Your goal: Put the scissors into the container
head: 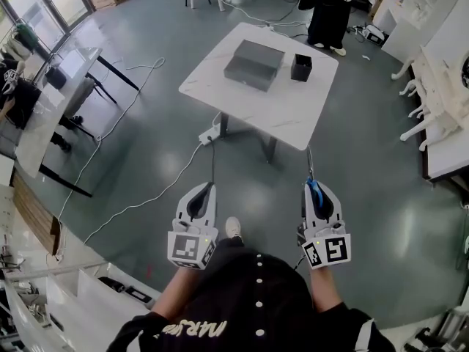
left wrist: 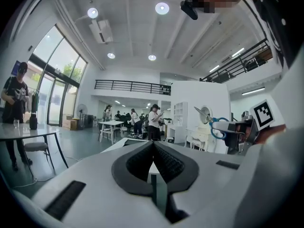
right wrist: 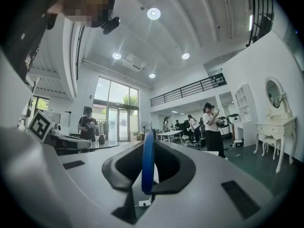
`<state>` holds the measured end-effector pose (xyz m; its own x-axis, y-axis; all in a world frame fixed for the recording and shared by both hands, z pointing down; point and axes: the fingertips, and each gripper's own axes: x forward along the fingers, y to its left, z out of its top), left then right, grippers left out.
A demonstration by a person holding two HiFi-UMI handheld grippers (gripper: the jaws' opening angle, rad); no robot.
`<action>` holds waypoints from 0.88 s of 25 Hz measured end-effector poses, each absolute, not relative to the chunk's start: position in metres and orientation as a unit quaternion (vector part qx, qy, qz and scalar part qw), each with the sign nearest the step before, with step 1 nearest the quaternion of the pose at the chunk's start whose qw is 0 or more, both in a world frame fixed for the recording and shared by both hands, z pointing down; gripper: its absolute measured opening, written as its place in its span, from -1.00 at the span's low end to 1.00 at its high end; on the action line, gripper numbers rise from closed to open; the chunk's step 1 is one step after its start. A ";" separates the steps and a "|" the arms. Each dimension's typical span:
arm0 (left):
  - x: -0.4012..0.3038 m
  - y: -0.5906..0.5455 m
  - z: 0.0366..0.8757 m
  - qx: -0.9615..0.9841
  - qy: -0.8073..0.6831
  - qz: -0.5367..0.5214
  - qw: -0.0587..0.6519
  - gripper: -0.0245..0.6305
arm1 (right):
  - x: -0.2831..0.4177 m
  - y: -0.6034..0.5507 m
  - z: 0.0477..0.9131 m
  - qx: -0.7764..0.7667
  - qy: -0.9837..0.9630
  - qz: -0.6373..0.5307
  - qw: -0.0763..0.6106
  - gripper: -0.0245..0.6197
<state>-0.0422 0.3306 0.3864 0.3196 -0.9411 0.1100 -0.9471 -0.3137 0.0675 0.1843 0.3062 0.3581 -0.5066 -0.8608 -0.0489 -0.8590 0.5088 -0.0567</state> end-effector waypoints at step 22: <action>-0.092 0.243 0.388 0.826 -0.560 0.018 0.062 -0.85 | 0.126 0.223 0.361 -0.507 0.861 -0.010 0.029 -0.73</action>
<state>-0.0923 0.2429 0.3885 0.3722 -0.9228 0.0997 -0.9273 -0.3651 0.0822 0.1262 0.2229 0.3609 -0.4842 -0.8740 -0.0399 -0.8728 0.4857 -0.0472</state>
